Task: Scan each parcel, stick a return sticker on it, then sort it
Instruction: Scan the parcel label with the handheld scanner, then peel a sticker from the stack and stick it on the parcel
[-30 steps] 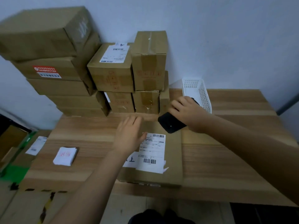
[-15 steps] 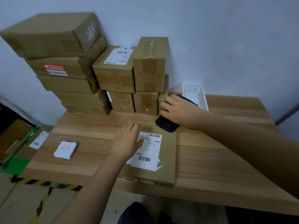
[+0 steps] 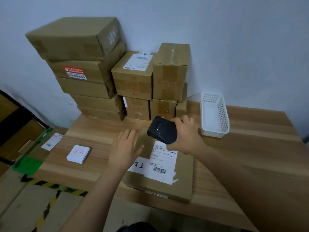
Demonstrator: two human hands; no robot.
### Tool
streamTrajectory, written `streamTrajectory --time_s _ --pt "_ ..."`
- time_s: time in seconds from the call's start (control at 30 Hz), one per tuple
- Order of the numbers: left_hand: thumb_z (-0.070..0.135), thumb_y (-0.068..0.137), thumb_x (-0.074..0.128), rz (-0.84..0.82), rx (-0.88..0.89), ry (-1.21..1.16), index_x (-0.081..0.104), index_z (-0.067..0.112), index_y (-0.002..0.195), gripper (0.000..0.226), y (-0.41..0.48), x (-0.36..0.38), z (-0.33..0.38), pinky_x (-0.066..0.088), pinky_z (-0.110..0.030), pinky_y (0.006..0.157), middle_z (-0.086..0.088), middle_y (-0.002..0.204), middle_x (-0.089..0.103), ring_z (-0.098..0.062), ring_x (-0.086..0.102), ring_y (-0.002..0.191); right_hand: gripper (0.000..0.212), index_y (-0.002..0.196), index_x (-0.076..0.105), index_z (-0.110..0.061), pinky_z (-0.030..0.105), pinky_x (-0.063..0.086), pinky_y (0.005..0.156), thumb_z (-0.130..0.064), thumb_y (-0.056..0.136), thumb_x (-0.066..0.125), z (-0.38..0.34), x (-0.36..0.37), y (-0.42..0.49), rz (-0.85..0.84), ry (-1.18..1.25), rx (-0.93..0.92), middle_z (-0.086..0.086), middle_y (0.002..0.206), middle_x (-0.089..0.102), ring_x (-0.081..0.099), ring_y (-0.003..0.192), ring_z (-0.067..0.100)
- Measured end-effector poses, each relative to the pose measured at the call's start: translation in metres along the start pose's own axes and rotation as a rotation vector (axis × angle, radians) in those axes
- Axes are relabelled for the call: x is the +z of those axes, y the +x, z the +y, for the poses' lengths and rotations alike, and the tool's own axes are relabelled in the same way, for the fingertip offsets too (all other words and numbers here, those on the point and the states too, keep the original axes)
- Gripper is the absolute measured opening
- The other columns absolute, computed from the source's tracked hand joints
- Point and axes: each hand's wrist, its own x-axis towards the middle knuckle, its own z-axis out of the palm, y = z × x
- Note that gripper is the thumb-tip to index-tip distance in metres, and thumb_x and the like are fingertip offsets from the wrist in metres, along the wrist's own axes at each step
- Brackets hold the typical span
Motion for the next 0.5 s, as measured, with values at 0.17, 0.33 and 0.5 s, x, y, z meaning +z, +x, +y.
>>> streamTrajectory --time_s 0.17,0.33,0.5 --pt "0.027 0.077 0.078 -0.005 -0.092 -0.029 0.06 0.009 0.113 0.044 -0.011 -0.008 -0.053 0.048 -0.04 0.076 -0.008 0.1 0.063 -0.029 0.059 0.091 0.086 0.129 0.043 -0.024 0.034 0.033 0.095 -0.047 0.055 0.081 -0.056 0.041 0.018 -0.012 0.252 0.069 0.001 0.117 0.038 0.032 0.113 0.022" --pt "0.023 0.074 0.08 -0.07 -0.211 -0.026 0.061 0.008 0.113 0.046 -0.025 -0.023 -0.134 0.048 -0.037 0.07 -0.009 0.102 0.065 -0.03 0.063 0.085 0.081 0.117 0.045 -0.018 0.038 0.038 0.095 -0.051 0.053 0.081 -0.127 0.083 0.053 -0.038 0.368 0.162 0.003 0.118 0.039 0.033 0.116 0.025" --pt "0.03 0.075 0.07 -0.138 -0.195 0.008 0.064 0.007 0.1 0.035 -0.025 -0.032 -0.216 0.037 -0.026 0.059 -0.009 0.082 0.064 -0.029 0.061 0.068 0.08 0.117 0.043 -0.019 0.038 0.033 0.098 -0.05 0.053 0.082 -0.19 0.14 0.084 0.005 0.426 0.398 0.006 0.121 0.04 0.035 0.117 0.027"
